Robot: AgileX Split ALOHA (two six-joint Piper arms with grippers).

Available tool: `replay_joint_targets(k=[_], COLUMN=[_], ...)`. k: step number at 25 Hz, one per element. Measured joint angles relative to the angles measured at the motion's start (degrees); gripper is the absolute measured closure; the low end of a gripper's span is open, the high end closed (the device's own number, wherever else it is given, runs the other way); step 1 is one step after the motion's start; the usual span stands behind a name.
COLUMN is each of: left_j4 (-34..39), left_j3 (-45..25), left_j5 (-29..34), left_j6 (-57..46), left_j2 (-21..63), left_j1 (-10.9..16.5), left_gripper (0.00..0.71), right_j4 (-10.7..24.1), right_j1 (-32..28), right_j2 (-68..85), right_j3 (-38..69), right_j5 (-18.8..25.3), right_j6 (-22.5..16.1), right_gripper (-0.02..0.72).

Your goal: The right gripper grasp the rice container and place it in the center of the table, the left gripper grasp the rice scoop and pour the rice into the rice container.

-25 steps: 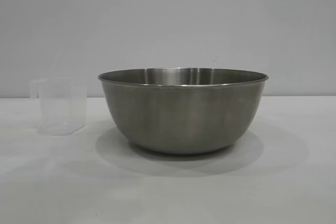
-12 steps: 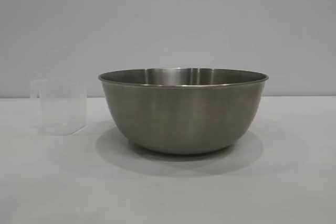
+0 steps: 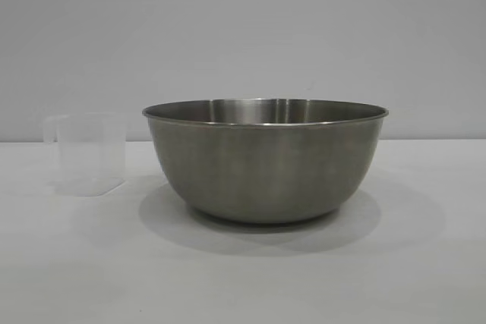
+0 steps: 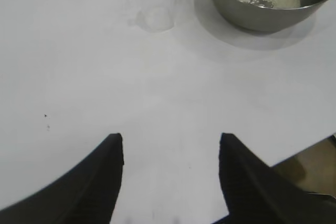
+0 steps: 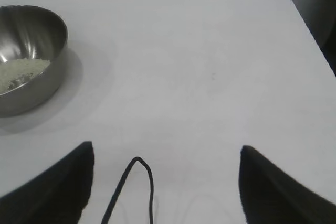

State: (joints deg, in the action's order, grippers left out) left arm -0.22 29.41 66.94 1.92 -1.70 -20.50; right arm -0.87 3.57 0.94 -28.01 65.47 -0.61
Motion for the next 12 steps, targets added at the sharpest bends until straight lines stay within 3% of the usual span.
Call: replay_joint_targets(k=[7,12], left_j4=[-0.15,0.48], left_j3=[0.00,-1.18], left_j5=[0.94,-1.69], left_j6=[0.13,0.17], left_j2=[2.69,2.69], left_j1=[0.00,0.00], left_gripper=[0.359,0.359], right_j4=[0.00,0.00], right_j1=[0.00,0.00], right_j2=[0.00,0.00], right_j3=[0.00,0.00], right_j5=[0.00,0.00], right_j6=[0.00,0.00], right_gripper=[0.194,0.194])
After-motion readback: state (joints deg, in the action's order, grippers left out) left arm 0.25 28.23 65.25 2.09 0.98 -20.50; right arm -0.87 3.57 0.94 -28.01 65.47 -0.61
